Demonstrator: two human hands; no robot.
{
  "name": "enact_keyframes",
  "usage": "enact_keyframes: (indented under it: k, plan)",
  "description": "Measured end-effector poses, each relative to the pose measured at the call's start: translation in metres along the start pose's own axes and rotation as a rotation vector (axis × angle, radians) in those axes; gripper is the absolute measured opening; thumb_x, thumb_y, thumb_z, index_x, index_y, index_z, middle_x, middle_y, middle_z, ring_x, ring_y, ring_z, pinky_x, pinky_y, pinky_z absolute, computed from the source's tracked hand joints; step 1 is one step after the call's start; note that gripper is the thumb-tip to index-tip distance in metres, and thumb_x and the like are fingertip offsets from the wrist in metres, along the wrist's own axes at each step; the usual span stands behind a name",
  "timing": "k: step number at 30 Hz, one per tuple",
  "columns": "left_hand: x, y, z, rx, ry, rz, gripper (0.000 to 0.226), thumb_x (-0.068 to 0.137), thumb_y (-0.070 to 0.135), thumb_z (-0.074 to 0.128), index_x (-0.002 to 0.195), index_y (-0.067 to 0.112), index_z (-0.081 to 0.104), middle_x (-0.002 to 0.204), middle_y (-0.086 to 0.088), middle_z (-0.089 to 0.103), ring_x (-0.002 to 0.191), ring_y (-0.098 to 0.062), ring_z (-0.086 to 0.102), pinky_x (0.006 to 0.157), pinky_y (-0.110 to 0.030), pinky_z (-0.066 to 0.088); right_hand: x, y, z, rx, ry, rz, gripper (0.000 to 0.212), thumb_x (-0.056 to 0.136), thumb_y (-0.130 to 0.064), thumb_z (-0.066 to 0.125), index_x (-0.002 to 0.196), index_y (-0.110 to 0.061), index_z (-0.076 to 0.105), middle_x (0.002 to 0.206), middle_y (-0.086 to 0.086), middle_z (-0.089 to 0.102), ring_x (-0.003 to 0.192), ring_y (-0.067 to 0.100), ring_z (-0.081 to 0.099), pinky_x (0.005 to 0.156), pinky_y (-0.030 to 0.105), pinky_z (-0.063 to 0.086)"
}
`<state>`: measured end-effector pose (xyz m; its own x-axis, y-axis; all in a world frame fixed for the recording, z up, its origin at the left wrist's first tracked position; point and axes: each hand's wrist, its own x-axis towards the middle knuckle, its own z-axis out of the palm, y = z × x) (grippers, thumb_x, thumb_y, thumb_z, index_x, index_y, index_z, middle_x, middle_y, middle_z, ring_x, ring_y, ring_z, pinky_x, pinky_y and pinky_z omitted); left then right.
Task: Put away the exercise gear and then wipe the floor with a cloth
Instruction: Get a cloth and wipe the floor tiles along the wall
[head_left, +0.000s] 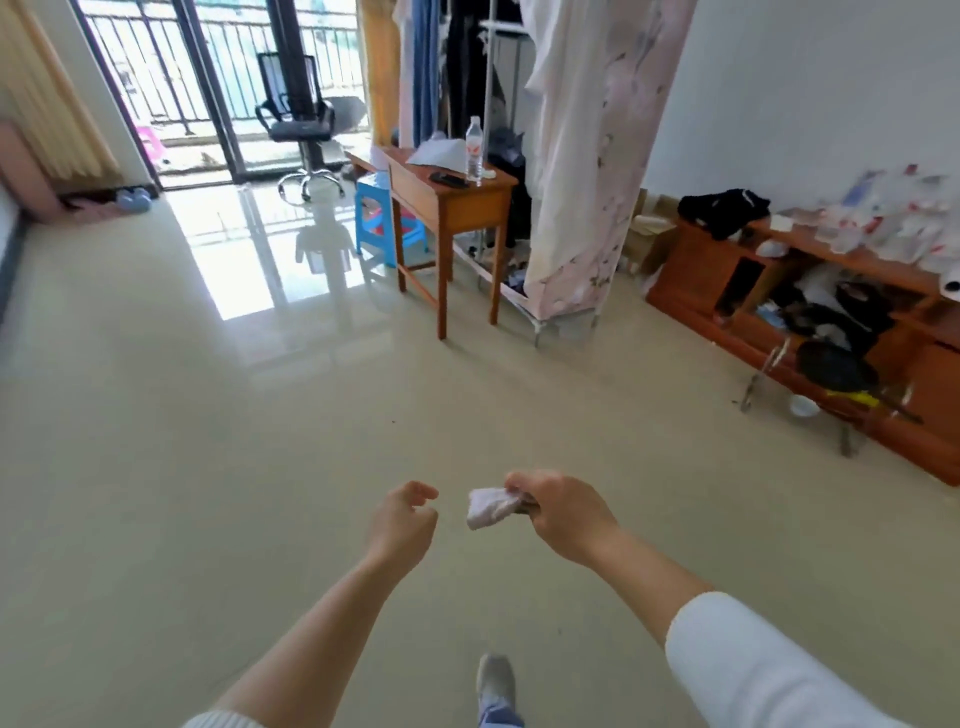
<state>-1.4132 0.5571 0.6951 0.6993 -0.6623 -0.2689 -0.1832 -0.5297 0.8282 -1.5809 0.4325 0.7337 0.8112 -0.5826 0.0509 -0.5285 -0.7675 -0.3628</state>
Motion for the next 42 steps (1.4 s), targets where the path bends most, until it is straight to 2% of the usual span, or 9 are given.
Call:
enact_keyframes:
  k: [3, 8, 11, 18, 23, 29, 31, 36, 42]
  plan:
    - [0.08, -0.003, -0.024, 0.092, 0.047, -0.046, 0.031, 0.083, 0.008, 0.05, 0.106, 0.021, 0.067, 0.115, -0.002, 0.064, 0.093, -0.016, 0.059, 0.062, -0.02, 0.039, 0.098, 0.005, 0.021, -0.011, 0.008, -0.13, 0.031, 0.085, -0.003, 0.048, 0.101, -0.02, 0.069, 0.109, -0.005, 0.065, 0.104, 0.019, 0.055, 0.076, 0.023, 0.035]
    - [0.202, 0.009, -0.072, 0.191, 0.053, -0.161, 0.031, 0.084, 0.014, 0.051, 0.11, 0.022, 0.066, 0.12, -0.001, 0.065, 0.108, -0.018, 0.06, 0.088, -0.025, 0.045, 0.255, 0.001, 0.03, -0.012, 0.086, -0.224, 0.022, 0.068, 0.001, 0.058, 0.071, -0.018, 0.068, 0.093, -0.001, 0.063, 0.097, 0.024, 0.054, 0.074, 0.028, 0.031]
    - [0.265, 0.021, -0.106, 0.233, 0.107, -0.197, 0.032, 0.084, 0.017, 0.051, 0.112, 0.024, 0.065, 0.124, -0.003, 0.06, 0.111, -0.021, 0.057, 0.086, -0.023, 0.043, 0.35, -0.006, 0.031, 0.061, 0.037, -0.223, 0.026, 0.07, 0.003, 0.064, 0.071, -0.021, 0.073, 0.095, -0.003, 0.057, 0.094, 0.016, 0.046, 0.074, 0.026, 0.029]
    - [0.422, 0.022, -0.202, 0.294, 0.234, -0.25, 0.029, 0.086, 0.021, 0.055, 0.113, 0.024, 0.063, 0.127, -0.008, 0.053, 0.12, -0.025, 0.048, 0.098, -0.032, 0.041, 0.559, -0.062, 0.051, 0.331, -0.174, -0.161, 0.037, 0.068, 0.017, 0.047, 0.072, -0.007, 0.075, 0.087, -0.002, 0.058, 0.078, 0.011, 0.056, 0.063, 0.003, 0.039]
    - [0.563, 0.01, -0.299, 0.314, 0.257, -0.262, 0.03, 0.087, 0.021, 0.053, 0.116, 0.023, 0.062, 0.13, -0.008, 0.051, 0.119, -0.026, 0.05, 0.096, -0.032, 0.042, 0.725, -0.122, 0.079, 0.321, -0.268, -0.207, 0.031, 0.067, 0.012, 0.053, 0.076, -0.006, 0.077, 0.087, -0.003, 0.06, 0.077, 0.01, 0.057, 0.056, 0.005, 0.04]
    - [0.712, 0.02, -0.414, 0.29, 0.28, -0.291, 0.03, 0.086, 0.02, 0.054, 0.114, 0.022, 0.063, 0.129, -0.009, 0.055, 0.118, -0.026, 0.052, 0.096, -0.031, 0.042, 0.905, -0.191, 0.084, 0.607, -0.355, -0.039, 0.014, 0.064, -0.008, 0.069, 0.072, 0.001, 0.076, 0.081, 0.0, 0.068, 0.074, 0.013, 0.061, 0.066, 0.027, 0.046]
    - [0.759, 0.025, -0.443, 0.278, 0.282, -0.292, 0.029, 0.085, 0.019, 0.055, 0.113, 0.022, 0.064, 0.127, -0.009, 0.057, 0.116, -0.026, 0.054, 0.094, -0.03, 0.042, 0.958, -0.207, 0.085, 0.622, -0.328, -0.026, 0.008, 0.068, -0.002, 0.07, 0.072, -0.003, 0.077, 0.078, -0.002, 0.069, 0.071, 0.01, 0.062, 0.064, 0.019, 0.045]
    - [0.892, 0.039, -0.499, 0.248, 0.268, -0.252, 0.031, 0.085, 0.018, 0.054, 0.115, 0.022, 0.063, 0.127, -0.008, 0.058, 0.115, -0.025, 0.054, 0.092, -0.029, 0.042, 1.099, -0.235, 0.099, 0.559, -0.316, -0.042, 0.04, 0.067, 0.009, 0.05, 0.082, -0.02, 0.074, 0.08, -0.005, 0.071, 0.074, 0.006, 0.063, 0.064, 0.013, 0.047]
    - [1.071, 0.057, -0.554, 0.156, 0.252, -0.241, 0.03, 0.085, 0.017, 0.054, 0.113, 0.021, 0.065, 0.127, -0.008, 0.06, 0.115, -0.022, 0.056, 0.094, -0.027, 0.042, 1.288, -0.25, 0.117, 0.586, -0.355, -0.023, 0.038, 0.069, 0.014, 0.047, 0.066, -0.013, 0.073, 0.086, -0.005, 0.071, 0.085, 0.009, 0.065, 0.068, 0.012, 0.049]
